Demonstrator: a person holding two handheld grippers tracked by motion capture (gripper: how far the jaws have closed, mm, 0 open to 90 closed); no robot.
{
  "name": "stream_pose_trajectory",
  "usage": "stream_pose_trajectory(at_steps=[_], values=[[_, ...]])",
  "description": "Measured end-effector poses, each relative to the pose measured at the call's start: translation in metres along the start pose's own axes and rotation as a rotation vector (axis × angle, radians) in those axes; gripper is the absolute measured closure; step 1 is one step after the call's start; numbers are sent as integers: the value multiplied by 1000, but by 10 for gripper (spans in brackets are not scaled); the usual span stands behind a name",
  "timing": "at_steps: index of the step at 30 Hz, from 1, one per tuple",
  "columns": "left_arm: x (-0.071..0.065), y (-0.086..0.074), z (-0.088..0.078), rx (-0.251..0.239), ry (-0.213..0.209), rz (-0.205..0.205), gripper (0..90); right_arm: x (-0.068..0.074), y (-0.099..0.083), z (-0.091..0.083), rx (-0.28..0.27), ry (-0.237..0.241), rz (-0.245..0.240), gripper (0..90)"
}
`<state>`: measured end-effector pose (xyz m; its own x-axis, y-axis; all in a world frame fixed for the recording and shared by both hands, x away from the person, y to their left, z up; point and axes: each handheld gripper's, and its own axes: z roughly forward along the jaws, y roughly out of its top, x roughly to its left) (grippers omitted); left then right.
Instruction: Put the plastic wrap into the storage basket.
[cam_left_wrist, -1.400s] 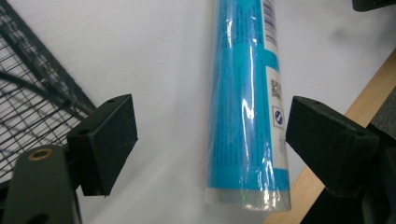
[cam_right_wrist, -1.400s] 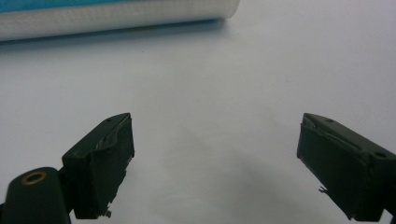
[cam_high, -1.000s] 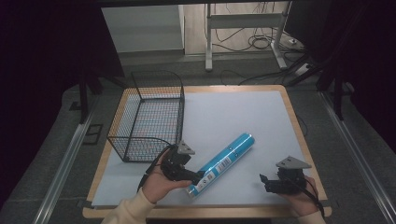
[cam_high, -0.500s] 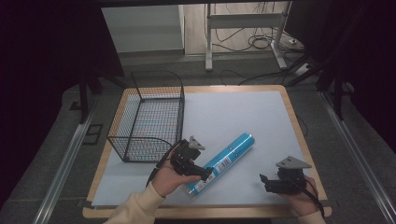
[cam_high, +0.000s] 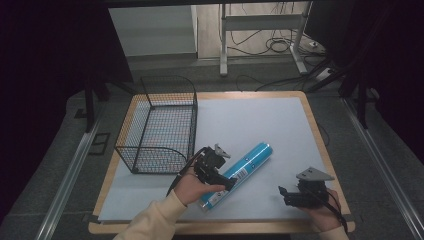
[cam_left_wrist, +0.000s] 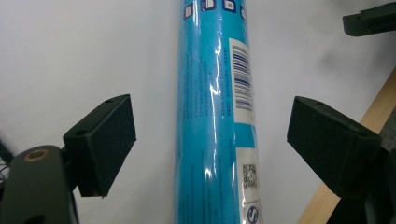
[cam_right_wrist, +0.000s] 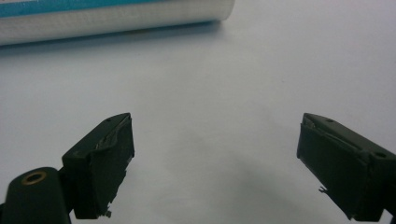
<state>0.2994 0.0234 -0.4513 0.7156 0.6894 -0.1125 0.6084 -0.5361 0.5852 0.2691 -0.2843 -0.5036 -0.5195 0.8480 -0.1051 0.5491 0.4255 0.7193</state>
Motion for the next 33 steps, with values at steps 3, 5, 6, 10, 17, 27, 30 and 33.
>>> stream_pose_trajectory(at_steps=[3,5,6,10,17,27,30,33], values=[[-2,3,4,11,1,8,149,0,0,0,-1,0,0,113],[-3,5,6,15,-2,8,148,0,0,0,-2,-1,-1,113],[-3,6,8,16,-1,7,148,0,0,0,-3,-1,-1,113],[-4,10,14,32,-4,14,149,0,0,-1,-8,-4,-2,113],[-7,17,23,49,-5,26,145,0,0,-1,-6,-6,-1,113],[-12,26,39,77,-1,38,144,-1,0,-1,-7,-6,-1,113],[-13,29,44,93,5,40,144,0,0,-2,-9,-6,-1,113],[-12,31,49,113,13,41,145,0,1,-2,-11,-6,-1,113]])
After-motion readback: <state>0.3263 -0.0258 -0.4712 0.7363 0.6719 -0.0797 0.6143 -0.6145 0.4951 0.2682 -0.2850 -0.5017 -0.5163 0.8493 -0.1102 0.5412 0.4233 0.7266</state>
